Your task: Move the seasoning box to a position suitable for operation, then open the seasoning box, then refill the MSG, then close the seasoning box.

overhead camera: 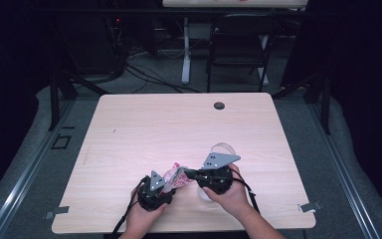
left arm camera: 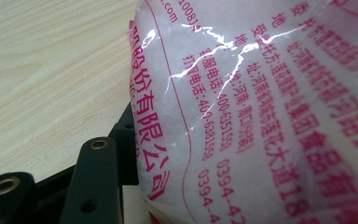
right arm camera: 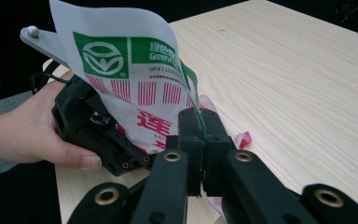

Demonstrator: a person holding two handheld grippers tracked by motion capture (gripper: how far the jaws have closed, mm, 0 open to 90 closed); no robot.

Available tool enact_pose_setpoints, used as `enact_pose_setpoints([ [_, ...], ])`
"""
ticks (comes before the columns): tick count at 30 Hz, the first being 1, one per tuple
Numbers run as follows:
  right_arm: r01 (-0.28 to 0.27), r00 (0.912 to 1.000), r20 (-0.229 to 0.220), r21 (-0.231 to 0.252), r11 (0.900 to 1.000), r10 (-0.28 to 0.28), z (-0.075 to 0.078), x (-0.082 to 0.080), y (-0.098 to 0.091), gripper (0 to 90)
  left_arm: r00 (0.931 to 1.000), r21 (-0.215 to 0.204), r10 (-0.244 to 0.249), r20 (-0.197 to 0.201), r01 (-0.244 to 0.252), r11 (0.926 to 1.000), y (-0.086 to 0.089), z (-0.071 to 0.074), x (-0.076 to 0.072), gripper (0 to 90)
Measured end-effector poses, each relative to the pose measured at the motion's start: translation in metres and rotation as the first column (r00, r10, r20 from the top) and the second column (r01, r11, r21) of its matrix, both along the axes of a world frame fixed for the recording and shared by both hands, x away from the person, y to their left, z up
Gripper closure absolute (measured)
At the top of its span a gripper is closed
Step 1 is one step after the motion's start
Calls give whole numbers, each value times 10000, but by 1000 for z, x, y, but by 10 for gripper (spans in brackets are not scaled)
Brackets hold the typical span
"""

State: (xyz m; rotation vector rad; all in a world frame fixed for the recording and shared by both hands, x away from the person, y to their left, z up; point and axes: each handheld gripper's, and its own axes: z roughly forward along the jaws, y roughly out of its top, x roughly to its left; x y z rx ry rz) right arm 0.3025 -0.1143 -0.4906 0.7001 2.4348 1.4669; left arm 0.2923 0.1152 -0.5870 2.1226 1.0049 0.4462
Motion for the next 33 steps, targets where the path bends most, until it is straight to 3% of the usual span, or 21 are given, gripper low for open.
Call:
enact_pose_setpoints([
  [23,-39,9999,98,125,9999,38,2,-2,0,897,9999,-63,106,74,-105,9999,-1,3,0,553],
  [33,-40,9999,166,224,9997,37,4,-2,-1,897,9995,185,178,259,-183,9997,1,8,0,562],
])
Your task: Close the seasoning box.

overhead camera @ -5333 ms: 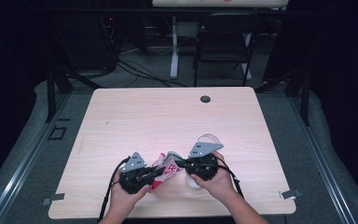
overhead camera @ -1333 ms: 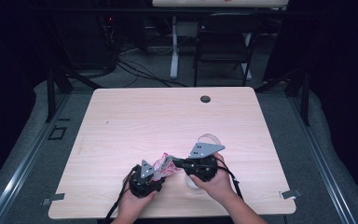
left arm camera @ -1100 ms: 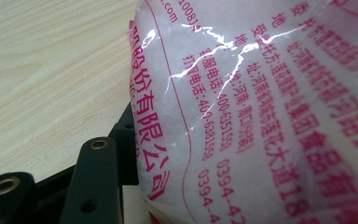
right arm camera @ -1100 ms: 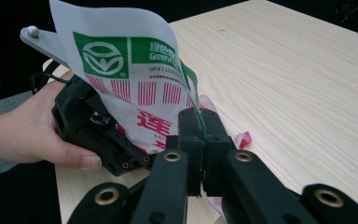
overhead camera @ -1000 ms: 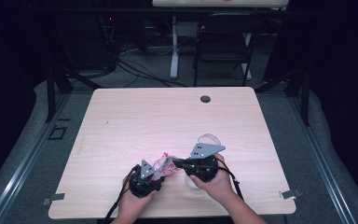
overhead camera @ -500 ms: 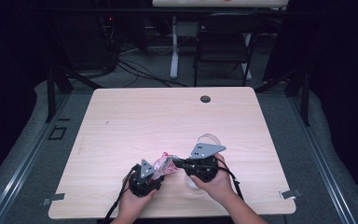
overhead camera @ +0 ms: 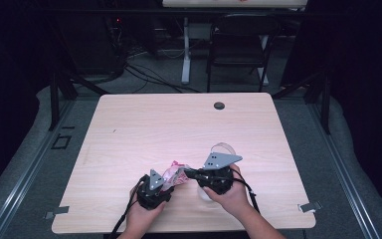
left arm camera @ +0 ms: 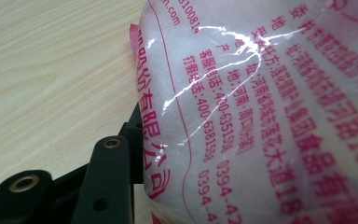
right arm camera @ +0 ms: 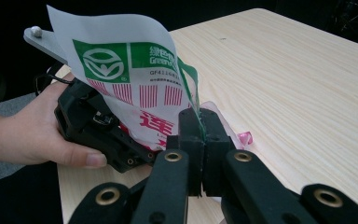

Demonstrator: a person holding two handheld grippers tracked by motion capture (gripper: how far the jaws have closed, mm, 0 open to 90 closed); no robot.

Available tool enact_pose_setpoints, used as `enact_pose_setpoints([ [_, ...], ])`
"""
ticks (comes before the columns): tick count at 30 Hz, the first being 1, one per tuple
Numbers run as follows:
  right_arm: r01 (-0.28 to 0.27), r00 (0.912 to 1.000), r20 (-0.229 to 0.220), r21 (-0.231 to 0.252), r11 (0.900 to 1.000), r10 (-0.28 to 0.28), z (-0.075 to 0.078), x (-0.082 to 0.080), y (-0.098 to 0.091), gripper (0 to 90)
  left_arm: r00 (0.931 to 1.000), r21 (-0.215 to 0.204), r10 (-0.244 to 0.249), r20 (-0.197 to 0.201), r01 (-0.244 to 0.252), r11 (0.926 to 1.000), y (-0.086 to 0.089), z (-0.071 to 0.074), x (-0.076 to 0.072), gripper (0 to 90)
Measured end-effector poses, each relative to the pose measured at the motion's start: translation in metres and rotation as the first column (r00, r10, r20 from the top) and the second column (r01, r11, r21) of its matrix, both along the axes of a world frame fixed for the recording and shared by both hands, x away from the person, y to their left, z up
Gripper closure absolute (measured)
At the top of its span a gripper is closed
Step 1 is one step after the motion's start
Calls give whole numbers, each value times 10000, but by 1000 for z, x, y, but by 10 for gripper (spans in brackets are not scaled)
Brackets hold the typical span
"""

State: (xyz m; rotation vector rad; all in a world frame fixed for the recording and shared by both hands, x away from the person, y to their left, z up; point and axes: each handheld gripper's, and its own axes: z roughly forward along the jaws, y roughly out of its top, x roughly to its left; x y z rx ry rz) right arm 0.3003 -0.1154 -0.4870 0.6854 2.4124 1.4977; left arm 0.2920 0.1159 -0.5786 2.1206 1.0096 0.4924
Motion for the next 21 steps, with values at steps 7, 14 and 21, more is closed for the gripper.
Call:
enact_pose_setpoints([
  [7,-8,10000,35,-5,10000,8,1,0,-1,896,9998,77,84,154,-85,9999,0,2,0,563],
  [14,2,9999,110,51,10000,-3,2,-1,-1,897,9989,431,119,462,-139,9990,1,6,0,564],
  [21,-62,9997,223,131,9999,59,5,-2,-4,879,9964,791,134,832,-200,9967,3,13,-1,566],
])
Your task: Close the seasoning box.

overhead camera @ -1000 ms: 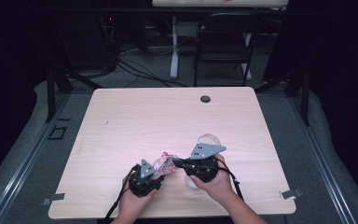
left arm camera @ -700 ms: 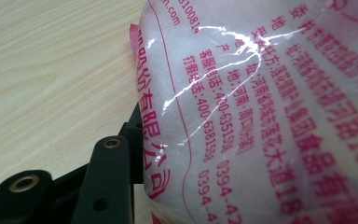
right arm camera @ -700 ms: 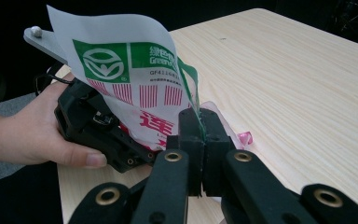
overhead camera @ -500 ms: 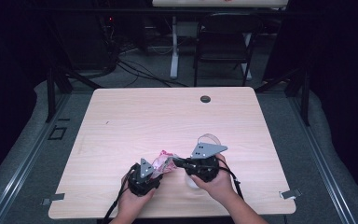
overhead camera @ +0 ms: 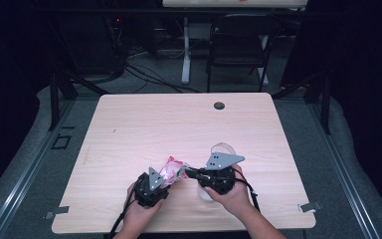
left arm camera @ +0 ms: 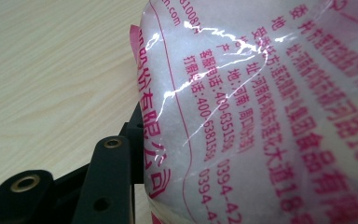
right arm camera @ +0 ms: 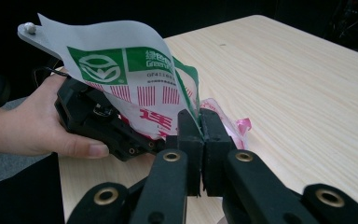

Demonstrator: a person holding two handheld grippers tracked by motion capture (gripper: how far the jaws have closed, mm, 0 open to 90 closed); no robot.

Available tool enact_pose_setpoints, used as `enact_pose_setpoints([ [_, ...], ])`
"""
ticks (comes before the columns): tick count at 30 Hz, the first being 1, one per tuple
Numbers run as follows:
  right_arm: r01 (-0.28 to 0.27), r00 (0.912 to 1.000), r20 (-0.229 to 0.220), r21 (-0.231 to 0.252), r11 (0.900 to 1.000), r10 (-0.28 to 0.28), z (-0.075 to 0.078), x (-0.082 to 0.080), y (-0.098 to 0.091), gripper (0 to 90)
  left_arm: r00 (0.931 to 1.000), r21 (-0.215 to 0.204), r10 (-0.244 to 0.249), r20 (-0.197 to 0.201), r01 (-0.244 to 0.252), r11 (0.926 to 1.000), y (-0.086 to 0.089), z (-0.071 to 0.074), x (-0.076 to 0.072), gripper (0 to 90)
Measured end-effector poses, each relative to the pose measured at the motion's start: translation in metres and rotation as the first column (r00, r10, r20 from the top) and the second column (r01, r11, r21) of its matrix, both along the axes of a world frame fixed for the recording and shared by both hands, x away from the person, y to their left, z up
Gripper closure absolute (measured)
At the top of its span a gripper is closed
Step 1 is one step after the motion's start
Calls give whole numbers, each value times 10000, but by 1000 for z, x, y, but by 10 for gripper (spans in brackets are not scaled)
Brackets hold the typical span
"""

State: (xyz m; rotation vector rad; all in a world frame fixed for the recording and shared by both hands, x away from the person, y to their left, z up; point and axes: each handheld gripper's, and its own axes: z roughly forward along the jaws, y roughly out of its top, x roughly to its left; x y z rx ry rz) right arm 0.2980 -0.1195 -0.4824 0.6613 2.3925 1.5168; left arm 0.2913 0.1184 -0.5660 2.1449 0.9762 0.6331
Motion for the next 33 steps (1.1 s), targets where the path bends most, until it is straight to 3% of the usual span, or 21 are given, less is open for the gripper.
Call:
enact_pose_setpoints([
  [13,65,9998,173,5,10000,-65,0,-2,-3,830,9990,540,34,440,-58,9985,1,8,1,569],
  [17,69,9997,228,-29,10000,-68,1,-2,-6,891,9981,730,-21,620,-25,9973,1,11,0,570],
  [28,133,9979,638,-130,9998,-124,5,-4,-9,900,9848,1463,-117,1733,-140,9891,2,21,-6,573],
  [33,225,9981,585,-122,9997,-218,5,-2,-13,900,9786,1968,-395,2021,-11,9804,0,23,-9,575],
])
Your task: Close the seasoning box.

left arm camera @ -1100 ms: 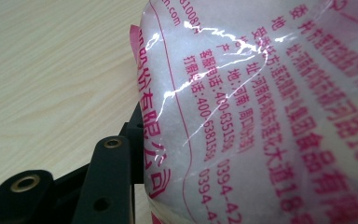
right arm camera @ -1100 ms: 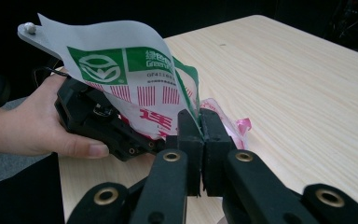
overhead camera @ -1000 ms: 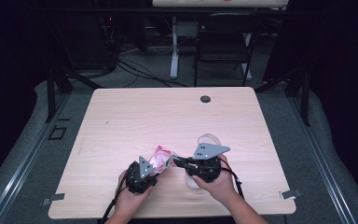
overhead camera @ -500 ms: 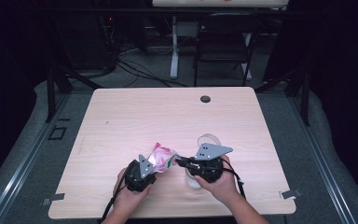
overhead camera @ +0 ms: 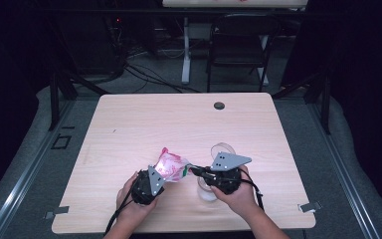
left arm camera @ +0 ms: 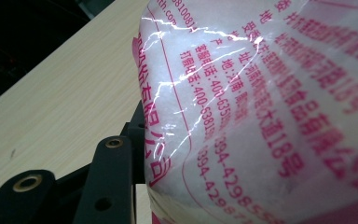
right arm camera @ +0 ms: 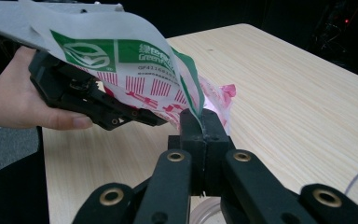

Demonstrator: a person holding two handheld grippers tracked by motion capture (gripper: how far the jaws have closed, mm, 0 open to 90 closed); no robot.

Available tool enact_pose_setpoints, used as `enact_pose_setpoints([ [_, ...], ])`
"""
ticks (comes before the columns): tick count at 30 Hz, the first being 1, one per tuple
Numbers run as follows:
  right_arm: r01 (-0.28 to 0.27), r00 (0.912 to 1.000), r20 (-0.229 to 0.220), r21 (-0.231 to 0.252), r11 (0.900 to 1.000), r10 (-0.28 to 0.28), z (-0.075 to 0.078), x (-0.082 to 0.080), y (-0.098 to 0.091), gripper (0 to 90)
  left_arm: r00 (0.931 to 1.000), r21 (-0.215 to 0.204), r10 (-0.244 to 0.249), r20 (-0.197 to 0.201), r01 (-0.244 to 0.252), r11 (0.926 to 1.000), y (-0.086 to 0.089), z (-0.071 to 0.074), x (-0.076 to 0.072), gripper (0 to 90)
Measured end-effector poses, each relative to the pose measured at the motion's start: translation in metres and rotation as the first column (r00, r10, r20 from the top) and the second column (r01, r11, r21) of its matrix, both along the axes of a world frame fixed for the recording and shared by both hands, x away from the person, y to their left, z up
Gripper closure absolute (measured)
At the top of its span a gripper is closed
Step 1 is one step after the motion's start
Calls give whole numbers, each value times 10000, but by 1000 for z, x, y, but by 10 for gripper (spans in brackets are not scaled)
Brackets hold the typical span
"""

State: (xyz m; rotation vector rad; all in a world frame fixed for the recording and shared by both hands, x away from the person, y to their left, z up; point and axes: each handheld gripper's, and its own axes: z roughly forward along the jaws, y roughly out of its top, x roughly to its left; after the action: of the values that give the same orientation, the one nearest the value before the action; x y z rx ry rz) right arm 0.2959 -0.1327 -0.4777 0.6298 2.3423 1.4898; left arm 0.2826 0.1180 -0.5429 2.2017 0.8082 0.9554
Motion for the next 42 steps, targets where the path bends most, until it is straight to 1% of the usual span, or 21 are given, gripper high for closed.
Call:
enact_pose_setpoints([
  [3,18,10000,-27,8,10000,-18,0,1,-2,900,9994,384,-35,356,21,9993,-2,0,-1,577],
  [5,59,10000,-54,-21,10000,-59,-1,1,-3,900,9984,740,-78,563,36,9973,-3,1,-3,577],
  [13,-13,9999,-148,84,10000,14,-3,1,-6,900,9940,1253,-31,1097,-108,9921,-4,6,-5,580],
  [16,-47,9997,-258,45,10000,48,-3,1,-7,900,9937,1283,-22,1119,-122,9917,-4,6,-5,581],
  [19,-39,9998,-210,23,10000,39,-4,0,-7,893,9952,1177,1,979,-117,9930,-4,6,-4,582],
  [21,-26,9999,-126,46,10000,26,-4,-2,-7,873,9963,943,-6,858,-76,9955,-3,7,-3,583],
  [22,-16,9999,-104,111,9999,17,-4,-2,-7,864,9967,892,-12,811,-61,9960,-3,7,-3,584],
  [26,-80,9999,86,17,10000,80,-3,-4,-7,793,9973,736,19,738,-73,9973,-2,9,-2,585],
  [29,-8,9994,339,-260,9997,17,-2,-6,-8,750,9974,733,12,723,-65,9973,-2,9,0,586],
  [30,-35,9994,349,-220,9998,43,-1,-7,-8,733,9975,772,-14,713,-41,9970,-1,9,1,586],
  [31,-58,9986,517,-288,9996,73,-1,-7,-9,718,9976,709,16,692,-65,9975,-1,9,1,586],
  [32,-8,9981,620,-344,9994,29,0,-7,-9,716,9978,760,16,659,-66,9971,-1,9,2,587],
  [33,43,9978,669,-373,9993,-18,0,-7,-10,709,9980,679,44,637,-88,9977,-2,8,2,587],
  [35,69,9967,806,-448,9990,-32,1,-8,-11,686,9981,730,17,621,-62,9973,-2,8,3,587],
  [39,129,9930,1176,-608,9981,-57,4,-9,-14,647,9985,781,-14,553,-29,9969,-3,7,4,587],
  [42,144,9873,1589,-799,9967,-16,7,-10,-13,633,9984,889,-50,558,0,9960,-3,7,4,587],
])
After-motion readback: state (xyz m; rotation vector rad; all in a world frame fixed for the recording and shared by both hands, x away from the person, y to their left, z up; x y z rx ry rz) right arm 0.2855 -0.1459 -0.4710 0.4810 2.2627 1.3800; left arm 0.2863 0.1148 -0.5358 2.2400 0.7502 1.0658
